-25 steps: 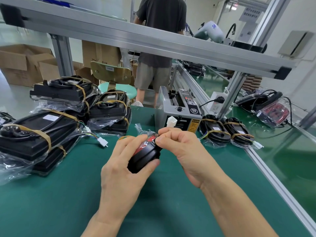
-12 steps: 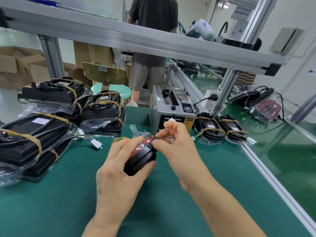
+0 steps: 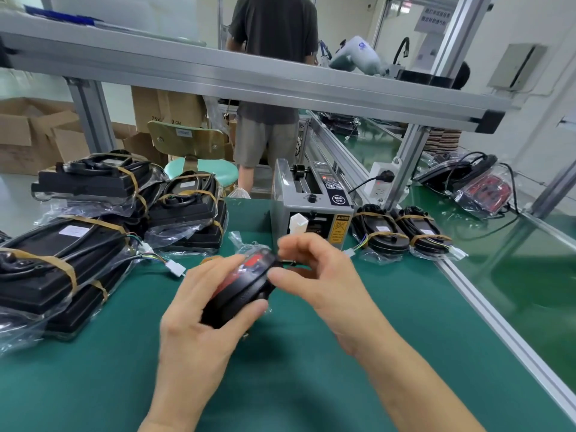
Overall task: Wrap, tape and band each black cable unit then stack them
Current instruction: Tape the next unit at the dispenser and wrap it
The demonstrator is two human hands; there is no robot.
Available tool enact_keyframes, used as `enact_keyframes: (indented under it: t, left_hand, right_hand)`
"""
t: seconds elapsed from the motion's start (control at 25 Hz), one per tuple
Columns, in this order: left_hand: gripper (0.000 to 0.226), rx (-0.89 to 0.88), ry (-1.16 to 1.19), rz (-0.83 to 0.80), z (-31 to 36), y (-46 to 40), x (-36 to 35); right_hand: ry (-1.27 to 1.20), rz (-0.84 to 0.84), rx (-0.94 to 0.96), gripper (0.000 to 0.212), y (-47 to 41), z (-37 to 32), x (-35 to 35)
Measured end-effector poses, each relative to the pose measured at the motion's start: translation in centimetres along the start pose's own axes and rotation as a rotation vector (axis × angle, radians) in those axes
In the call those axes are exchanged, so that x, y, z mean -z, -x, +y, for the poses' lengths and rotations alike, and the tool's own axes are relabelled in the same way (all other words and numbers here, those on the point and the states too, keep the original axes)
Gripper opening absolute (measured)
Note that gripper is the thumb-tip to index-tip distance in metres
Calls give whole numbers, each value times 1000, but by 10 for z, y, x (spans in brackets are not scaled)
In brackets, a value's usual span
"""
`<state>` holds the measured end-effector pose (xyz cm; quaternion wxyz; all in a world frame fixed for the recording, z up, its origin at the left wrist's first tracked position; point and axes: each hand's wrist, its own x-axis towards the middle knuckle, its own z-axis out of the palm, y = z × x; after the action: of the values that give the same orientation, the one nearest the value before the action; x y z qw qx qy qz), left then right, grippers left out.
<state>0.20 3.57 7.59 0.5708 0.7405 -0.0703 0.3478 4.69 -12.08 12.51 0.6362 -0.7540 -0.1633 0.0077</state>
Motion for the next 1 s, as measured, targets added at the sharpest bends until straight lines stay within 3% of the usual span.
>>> enact_keyframes:
  t: [0.08, 0.16, 0.2, 0.32, 0.4, 0.48, 0.56, 0.68, 0.76, 0.84, 1.0]
  left_hand:
    - [49, 89, 275, 95, -7, -3, 11]
    - [49, 220, 635, 125, -13, 1, 16]
    - [53, 284, 774, 97, -16, 4, 17]
    - [63, 439, 974, -10, -28, 16, 24]
    - [69, 529, 859, -61, -35, 20, 36]
    - [78, 552, 534, 18, -37, 20, 55]
    - [56, 372, 211, 176, -28, 13, 68]
    - [37, 36, -126, -13, -13, 0, 60]
    - [33, 148, -101, -201, -13, -5, 47]
    - [25, 389, 112, -292, -14, -16, 43]
    - [4, 526, 261, -202, -28, -37, 43]
  right_hand:
    - [156, 33, 84, 57, 3, 8, 15]
    - [300, -132, 35, 88, 1, 15, 20]
    - [328, -243, 10, 92, 0, 18, 18]
    - [464, -300, 32, 67, -8, 18, 12]
    - [740, -232, 135, 62, -15, 16, 16]
    - [1021, -217, 270, 61, -22, 16, 18]
    - [1131, -252, 305, 62, -28, 18, 13]
    - [1120, -342, 327, 61, -35, 24, 1]
    - [1109, -371, 358, 60, -38, 27, -3]
    - [1097, -399, 380, 60, -41, 27, -4]
    - [1087, -443, 441, 61, -47, 29, -4]
